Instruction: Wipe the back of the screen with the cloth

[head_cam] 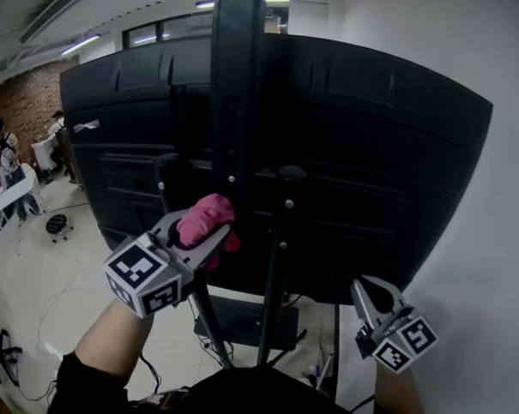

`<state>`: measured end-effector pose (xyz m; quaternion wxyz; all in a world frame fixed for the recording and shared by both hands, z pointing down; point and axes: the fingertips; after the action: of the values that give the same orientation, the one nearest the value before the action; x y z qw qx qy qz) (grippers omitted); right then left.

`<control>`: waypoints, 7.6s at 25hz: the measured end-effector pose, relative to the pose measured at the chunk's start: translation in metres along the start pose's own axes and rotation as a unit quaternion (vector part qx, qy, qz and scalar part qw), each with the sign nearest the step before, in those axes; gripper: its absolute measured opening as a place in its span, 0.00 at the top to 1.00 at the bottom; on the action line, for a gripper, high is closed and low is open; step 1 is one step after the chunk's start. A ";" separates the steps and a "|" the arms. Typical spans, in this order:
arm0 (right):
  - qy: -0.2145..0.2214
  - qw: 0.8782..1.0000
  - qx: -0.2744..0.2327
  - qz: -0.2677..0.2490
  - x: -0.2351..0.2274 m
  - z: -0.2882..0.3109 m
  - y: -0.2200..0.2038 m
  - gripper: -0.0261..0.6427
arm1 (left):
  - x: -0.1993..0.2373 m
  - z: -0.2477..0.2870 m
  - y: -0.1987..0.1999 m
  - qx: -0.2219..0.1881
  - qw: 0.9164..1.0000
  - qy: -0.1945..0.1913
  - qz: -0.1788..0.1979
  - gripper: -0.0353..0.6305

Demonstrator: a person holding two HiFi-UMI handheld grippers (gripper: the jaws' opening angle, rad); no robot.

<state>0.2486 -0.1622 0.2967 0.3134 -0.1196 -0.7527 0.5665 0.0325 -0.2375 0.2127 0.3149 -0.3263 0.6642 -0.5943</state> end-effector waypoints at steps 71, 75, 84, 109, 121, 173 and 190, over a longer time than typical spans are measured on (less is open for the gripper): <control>-0.134 0.985 -0.026 -0.107 -0.179 -0.093 0.070 0.96 | -0.024 0.225 0.098 0.274 0.664 0.160 0.677 0.77; -0.140 0.985 -0.025 -0.102 -0.181 -0.094 0.067 0.96 | -0.028 0.245 0.087 0.312 0.629 0.168 0.692 0.77; -0.177 0.980 -0.023 -0.089 -0.199 -0.127 0.055 0.96 | -0.149 0.348 0.062 0.260 0.617 0.085 0.738 0.77; -0.114 0.993 -0.030 -0.007 -0.122 -0.146 -0.003 0.96 | -0.091 0.148 0.017 0.230 0.584 0.068 0.776 0.77; -0.120 0.992 -0.028 0.006 -0.120 -0.139 -0.011 0.96 | -0.227 0.265 -0.109 0.215 0.523 -0.117 0.816 0.77; -0.094 0.996 0.002 0.008 -0.087 -0.165 -0.032 0.96 | -0.111 0.275 -0.191 0.074 0.991 0.110 -0.007 0.76; -0.144 0.988 0.050 0.039 -0.074 -0.225 -0.051 0.96 | -0.281 0.421 -0.211 0.133 0.991 -0.023 0.010 0.76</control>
<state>0.4512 -0.0440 0.3556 0.1848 -0.0503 -0.7557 0.6263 0.5503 -0.2735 0.3913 0.3763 -0.2883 0.5751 -0.6668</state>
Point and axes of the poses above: the fingertips, and each gripper's own axes: z forward along the fingers, x to its left, y out of its top, and after that the axes turned 15 degrees about -z, right-handed
